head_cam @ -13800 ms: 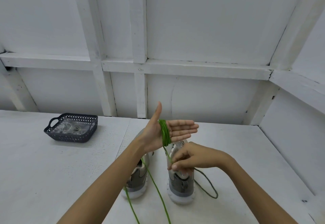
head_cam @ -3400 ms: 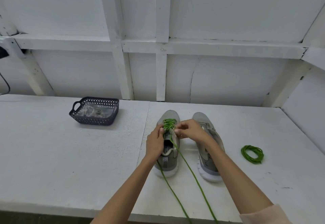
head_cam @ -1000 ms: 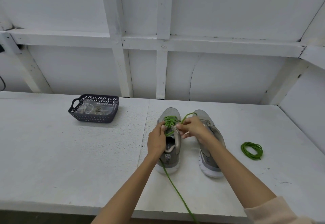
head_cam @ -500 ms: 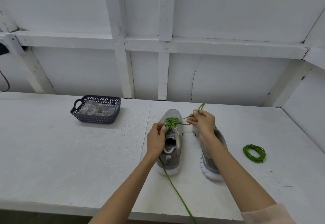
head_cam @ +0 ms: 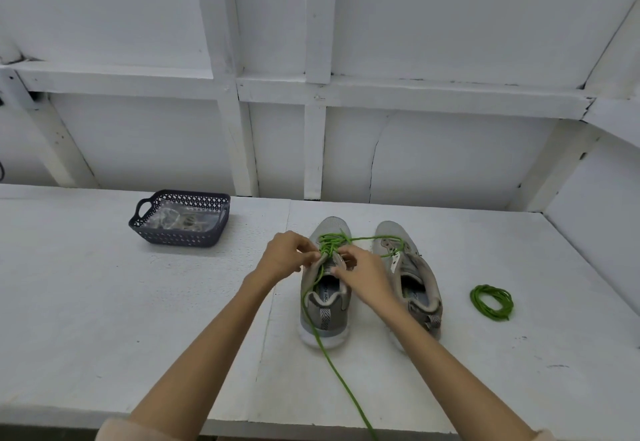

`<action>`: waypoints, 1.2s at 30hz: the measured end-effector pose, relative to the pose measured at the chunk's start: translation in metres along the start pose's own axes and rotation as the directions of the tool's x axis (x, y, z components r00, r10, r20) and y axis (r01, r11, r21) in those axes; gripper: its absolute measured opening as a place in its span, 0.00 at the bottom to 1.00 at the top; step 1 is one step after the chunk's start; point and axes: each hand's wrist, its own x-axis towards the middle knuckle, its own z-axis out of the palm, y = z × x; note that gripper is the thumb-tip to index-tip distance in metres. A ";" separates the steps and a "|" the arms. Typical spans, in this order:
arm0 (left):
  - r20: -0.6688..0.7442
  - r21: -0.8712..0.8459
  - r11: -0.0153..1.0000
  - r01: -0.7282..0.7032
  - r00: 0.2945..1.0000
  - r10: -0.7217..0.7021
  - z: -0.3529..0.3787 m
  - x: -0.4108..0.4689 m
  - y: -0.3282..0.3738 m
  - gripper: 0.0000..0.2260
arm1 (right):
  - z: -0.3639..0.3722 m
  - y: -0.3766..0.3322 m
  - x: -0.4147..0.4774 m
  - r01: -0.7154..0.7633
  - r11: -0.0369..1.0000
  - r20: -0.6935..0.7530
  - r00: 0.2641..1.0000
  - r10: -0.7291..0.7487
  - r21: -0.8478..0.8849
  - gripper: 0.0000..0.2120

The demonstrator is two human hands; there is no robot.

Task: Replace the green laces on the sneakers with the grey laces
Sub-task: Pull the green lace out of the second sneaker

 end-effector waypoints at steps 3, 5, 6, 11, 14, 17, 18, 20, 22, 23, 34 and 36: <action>0.052 0.266 0.954 -0.137 0.990 0.128 -0.002 0.004 0.008 0.06 | 0.006 0.003 -0.008 0.017 1.000 -0.067 0.998 -0.018 -0.003 0.21; 0.051 0.356 0.917 -0.179 0.984 0.172 0.002 0.004 0.010 0.08 | 0.006 0.003 -0.010 0.031 0.999 -0.077 0.997 -0.032 -0.017 0.20; 0.034 0.359 0.916 -0.179 0.983 0.179 0.005 0.004 0.010 0.08 | 0.006 0.002 -0.012 0.038 0.999 -0.075 0.996 -0.040 -0.026 0.19; -0.061 0.161 0.983 -0.093 0.993 0.104 0.014 -0.001 0.005 0.09 | 0.009 0.004 -0.015 0.047 0.999 -0.105 0.993 -0.049 -0.017 0.17; -0.047 -0.088 0.994 -0.059 0.997 0.055 0.011 -0.008 -0.008 0.07 | 0.010 0.005 -0.015 0.043 0.999 -0.117 0.992 -0.043 0.000 0.18; -0.026 -0.140 0.986 -0.087 0.996 0.084 0.008 -0.011 -0.009 0.05 | 0.012 0.005 -0.018 0.018 0.999 -0.132 0.991 -0.014 0.035 0.21; -0.042 -0.132 0.988 -0.086 0.996 0.081 0.008 -0.010 -0.007 0.05 | 0.013 0.005 -0.019 0.012 0.999 -0.140 0.990 -0.006 0.040 0.21; -0.110 -0.109 0.992 -0.069 0.992 0.057 0.010 -0.007 -0.002 0.06 | 0.015 0.006 -0.021 0.011 0.999 -0.148 0.989 -0.004 0.042 0.20; -0.186 -0.092 0.995 -0.045 0.982 0.028 0.015 -0.003 0.000 0.05 | 0.016 0.007 -0.021 0.011 0.999 -0.150 0.989 -0.004 0.040 0.18; -0.209 -0.078 0.996 -0.034 0.978 0.017 0.018 -0.003 0.000 0.06 | 0.016 0.008 -0.022 0.011 0.999 -0.154 0.988 -0.005 0.040 0.17; -0.412 -0.101 0.993 -0.057 0.911 0.010 0.016 -0.010 -0.006 0.07 | 0.019 0.011 -0.026 0.043 0.999 -0.182 0.982 -0.044 -0.010 0.20; -0.439 -0.168 0.986 -0.021 0.897 -0.056 0.013 -0.008 -0.001 0.08 | 0.019 0.012 -0.025 0.045 0.999 -0.186 0.981 -0.047 -0.013 0.20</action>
